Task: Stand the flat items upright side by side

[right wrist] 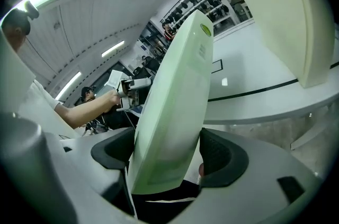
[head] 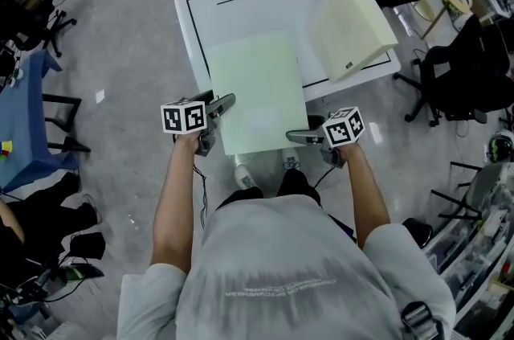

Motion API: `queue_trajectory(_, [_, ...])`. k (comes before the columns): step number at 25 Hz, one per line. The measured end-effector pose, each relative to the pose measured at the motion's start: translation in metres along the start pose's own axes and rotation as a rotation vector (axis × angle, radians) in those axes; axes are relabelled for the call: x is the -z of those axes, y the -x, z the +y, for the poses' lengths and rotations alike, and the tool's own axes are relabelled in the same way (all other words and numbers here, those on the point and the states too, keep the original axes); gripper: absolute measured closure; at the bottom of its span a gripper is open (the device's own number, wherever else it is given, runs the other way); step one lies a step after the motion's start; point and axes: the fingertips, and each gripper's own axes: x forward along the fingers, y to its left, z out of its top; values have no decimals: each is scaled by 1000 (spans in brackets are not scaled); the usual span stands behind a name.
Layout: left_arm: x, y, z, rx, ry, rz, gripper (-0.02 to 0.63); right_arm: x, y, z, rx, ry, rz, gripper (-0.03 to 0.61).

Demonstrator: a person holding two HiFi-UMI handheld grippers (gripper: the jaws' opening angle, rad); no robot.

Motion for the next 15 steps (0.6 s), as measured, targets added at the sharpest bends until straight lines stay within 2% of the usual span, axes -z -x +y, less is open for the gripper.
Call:
queue_trajectory(6, [-19,-17,-20,56,-37,-17,291,-9,26,-1,32,67,-56,178])
queue_trajectory(10, [-39,-21,-29,85,-59,-53,291,-26,38,1,107,169,-103,178])
queue_trajectory(15, [-64,-32,-41,119,-93,-80,291,-39,47,-4,168,209,-135,178])
